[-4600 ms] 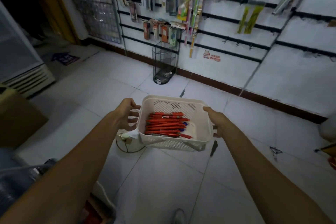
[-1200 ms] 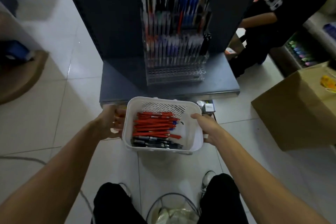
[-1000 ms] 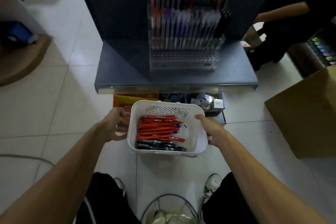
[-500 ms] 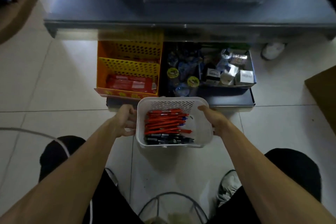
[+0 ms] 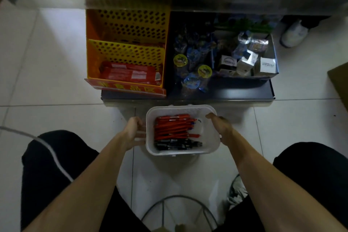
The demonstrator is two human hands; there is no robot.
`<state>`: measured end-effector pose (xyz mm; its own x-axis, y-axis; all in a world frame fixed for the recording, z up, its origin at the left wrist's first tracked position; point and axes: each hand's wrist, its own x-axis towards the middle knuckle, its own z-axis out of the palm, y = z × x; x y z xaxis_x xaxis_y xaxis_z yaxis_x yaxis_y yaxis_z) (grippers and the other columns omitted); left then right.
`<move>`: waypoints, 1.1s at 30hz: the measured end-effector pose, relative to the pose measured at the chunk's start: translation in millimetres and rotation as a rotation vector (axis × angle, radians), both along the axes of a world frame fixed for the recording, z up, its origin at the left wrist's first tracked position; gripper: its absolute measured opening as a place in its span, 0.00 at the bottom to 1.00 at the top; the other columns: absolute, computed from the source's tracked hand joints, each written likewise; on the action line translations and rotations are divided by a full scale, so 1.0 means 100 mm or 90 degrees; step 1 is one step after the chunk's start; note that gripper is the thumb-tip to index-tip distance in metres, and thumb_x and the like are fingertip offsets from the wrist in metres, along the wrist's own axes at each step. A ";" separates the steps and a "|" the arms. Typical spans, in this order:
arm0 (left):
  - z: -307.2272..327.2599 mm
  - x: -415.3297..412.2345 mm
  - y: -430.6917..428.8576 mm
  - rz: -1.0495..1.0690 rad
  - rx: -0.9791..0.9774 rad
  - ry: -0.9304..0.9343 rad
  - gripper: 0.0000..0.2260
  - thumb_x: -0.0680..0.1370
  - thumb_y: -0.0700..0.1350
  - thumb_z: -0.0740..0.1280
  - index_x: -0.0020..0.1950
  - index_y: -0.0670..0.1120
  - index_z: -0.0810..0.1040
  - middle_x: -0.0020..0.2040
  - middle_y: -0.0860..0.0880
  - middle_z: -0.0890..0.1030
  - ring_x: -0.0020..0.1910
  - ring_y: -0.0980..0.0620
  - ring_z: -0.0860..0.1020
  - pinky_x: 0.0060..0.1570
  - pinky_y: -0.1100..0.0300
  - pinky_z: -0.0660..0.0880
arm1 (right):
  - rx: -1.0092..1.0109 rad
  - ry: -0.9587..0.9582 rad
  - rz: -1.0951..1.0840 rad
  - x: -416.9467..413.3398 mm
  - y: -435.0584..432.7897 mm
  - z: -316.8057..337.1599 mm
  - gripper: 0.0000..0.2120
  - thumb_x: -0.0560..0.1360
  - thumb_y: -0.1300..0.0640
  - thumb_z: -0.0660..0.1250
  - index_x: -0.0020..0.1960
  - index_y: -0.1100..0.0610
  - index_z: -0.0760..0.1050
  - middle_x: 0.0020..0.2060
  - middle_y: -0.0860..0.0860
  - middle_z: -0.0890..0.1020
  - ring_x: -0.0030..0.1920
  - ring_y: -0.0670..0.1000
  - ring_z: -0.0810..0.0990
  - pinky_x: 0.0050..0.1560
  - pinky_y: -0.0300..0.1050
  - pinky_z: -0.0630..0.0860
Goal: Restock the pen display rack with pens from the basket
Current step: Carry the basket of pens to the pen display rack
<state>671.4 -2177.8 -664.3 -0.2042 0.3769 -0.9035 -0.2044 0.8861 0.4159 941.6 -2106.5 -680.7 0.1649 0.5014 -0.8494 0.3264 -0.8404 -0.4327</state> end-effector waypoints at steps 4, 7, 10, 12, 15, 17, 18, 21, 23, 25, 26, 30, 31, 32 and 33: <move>-0.12 0.01 0.02 -0.012 0.004 -0.006 0.16 0.75 0.42 0.54 0.55 0.39 0.76 0.49 0.39 0.80 0.49 0.41 0.78 0.51 0.46 0.76 | 0.019 -0.003 -0.009 0.04 -0.02 -0.16 0.18 0.75 0.49 0.66 0.59 0.60 0.76 0.55 0.60 0.81 0.53 0.61 0.80 0.52 0.55 0.77; -0.15 0.04 0.04 -0.047 0.014 0.019 0.14 0.77 0.42 0.54 0.54 0.40 0.75 0.47 0.41 0.79 0.47 0.43 0.78 0.54 0.47 0.75 | 0.027 -0.005 0.009 0.04 0.01 -0.21 0.17 0.76 0.50 0.65 0.58 0.60 0.76 0.55 0.60 0.81 0.54 0.61 0.80 0.56 0.57 0.77; -0.15 0.06 0.04 -0.082 0.028 0.034 0.14 0.80 0.44 0.53 0.54 0.41 0.76 0.48 0.41 0.80 0.48 0.44 0.78 0.54 0.48 0.74 | 0.025 -0.016 0.006 0.03 0.06 -0.21 0.20 0.77 0.51 0.64 0.64 0.62 0.73 0.57 0.60 0.79 0.57 0.62 0.78 0.55 0.56 0.75; -0.11 0.05 0.05 -0.112 0.029 0.047 0.13 0.82 0.46 0.52 0.51 0.44 0.76 0.47 0.43 0.80 0.47 0.46 0.78 0.50 0.51 0.73 | 0.023 -0.027 0.025 0.01 0.05 -0.23 0.20 0.78 0.51 0.64 0.64 0.63 0.73 0.57 0.61 0.79 0.57 0.62 0.79 0.56 0.57 0.76; -0.04 0.04 0.06 -0.172 0.034 0.070 0.13 0.83 0.48 0.52 0.50 0.46 0.75 0.49 0.45 0.79 0.47 0.47 0.77 0.54 0.51 0.72 | 0.042 -0.055 0.069 -0.01 0.03 -0.18 0.18 0.77 0.52 0.64 0.62 0.63 0.74 0.55 0.61 0.81 0.55 0.62 0.80 0.58 0.59 0.78; 0.07 0.06 0.08 -0.251 0.042 0.100 0.12 0.84 0.49 0.53 0.52 0.46 0.74 0.49 0.47 0.78 0.46 0.49 0.76 0.51 0.53 0.72 | 0.069 -0.075 0.116 -0.01 0.02 -0.15 0.16 0.76 0.52 0.63 0.59 0.61 0.77 0.53 0.60 0.82 0.52 0.60 0.81 0.57 0.59 0.78; 0.15 0.09 0.10 -0.282 0.051 0.116 0.11 0.84 0.49 0.54 0.52 0.46 0.73 0.48 0.47 0.76 0.45 0.51 0.75 0.47 0.57 0.72 | 0.083 -0.077 0.142 -0.02 0.00 -0.10 0.16 0.76 0.52 0.63 0.58 0.60 0.77 0.52 0.59 0.83 0.52 0.59 0.82 0.57 0.59 0.79; 0.44 0.22 0.20 -0.391 0.091 0.172 0.10 0.83 0.46 0.55 0.48 0.43 0.72 0.46 0.48 0.74 0.45 0.51 0.74 0.43 0.57 0.72 | 0.120 -0.092 0.217 -0.10 -0.03 0.21 0.19 0.78 0.51 0.61 0.65 0.59 0.74 0.60 0.58 0.80 0.58 0.59 0.79 0.62 0.55 0.76; 0.64 0.27 0.28 -0.445 0.148 0.222 0.08 0.83 0.45 0.57 0.53 0.44 0.74 0.51 0.46 0.76 0.53 0.46 0.75 0.49 0.56 0.71 | 0.145 -0.088 0.260 -0.18 -0.06 0.53 0.22 0.79 0.52 0.61 0.70 0.61 0.68 0.66 0.59 0.76 0.64 0.59 0.75 0.64 0.51 0.72; 0.88 0.28 0.38 -0.489 0.215 0.289 0.11 0.82 0.45 0.58 0.57 0.44 0.77 0.57 0.45 0.78 0.56 0.45 0.76 0.50 0.57 0.70 | 0.202 -0.098 0.348 -0.23 -0.06 0.84 0.22 0.80 0.52 0.61 0.70 0.60 0.69 0.66 0.59 0.74 0.65 0.60 0.74 0.63 0.49 0.71; 1.01 0.27 0.43 -0.517 0.232 0.319 0.12 0.82 0.46 0.58 0.60 0.44 0.77 0.58 0.45 0.79 0.55 0.46 0.76 0.51 0.57 0.71 | 0.236 -0.107 0.394 -0.26 -0.06 0.96 0.22 0.80 0.50 0.60 0.70 0.59 0.69 0.67 0.59 0.74 0.65 0.60 0.74 0.63 0.49 0.71; 1.75 0.19 0.56 -0.560 0.312 0.458 0.16 0.83 0.46 0.56 0.68 0.42 0.72 0.65 0.41 0.75 0.60 0.44 0.74 0.59 0.54 0.69 | 0.410 -0.182 0.519 -0.39 -0.04 1.60 0.26 0.80 0.43 0.58 0.74 0.55 0.65 0.71 0.57 0.69 0.69 0.59 0.69 0.65 0.53 0.70; 1.94 0.13 0.57 -0.553 0.335 0.498 0.17 0.83 0.47 0.57 0.69 0.43 0.72 0.66 0.41 0.75 0.63 0.43 0.74 0.60 0.54 0.69 | 0.451 -0.204 0.536 -0.44 -0.04 1.79 0.28 0.80 0.42 0.58 0.75 0.55 0.62 0.74 0.56 0.66 0.72 0.59 0.65 0.68 0.54 0.67; 2.17 0.06 0.55 -0.545 0.359 0.536 0.16 0.82 0.47 0.57 0.68 0.43 0.72 0.66 0.41 0.75 0.63 0.43 0.74 0.60 0.53 0.69 | 0.494 -0.226 0.550 -0.48 -0.04 2.00 0.29 0.80 0.42 0.57 0.77 0.55 0.60 0.76 0.55 0.63 0.74 0.58 0.62 0.72 0.54 0.64; 2.37 -0.02 0.52 -0.536 0.381 0.570 0.16 0.82 0.47 0.58 0.67 0.43 0.73 0.65 0.42 0.76 0.62 0.42 0.74 0.58 0.54 0.70 | 0.534 -0.244 0.561 -0.51 -0.06 2.20 0.30 0.81 0.42 0.56 0.78 0.55 0.58 0.77 0.54 0.59 0.76 0.58 0.58 0.73 0.54 0.60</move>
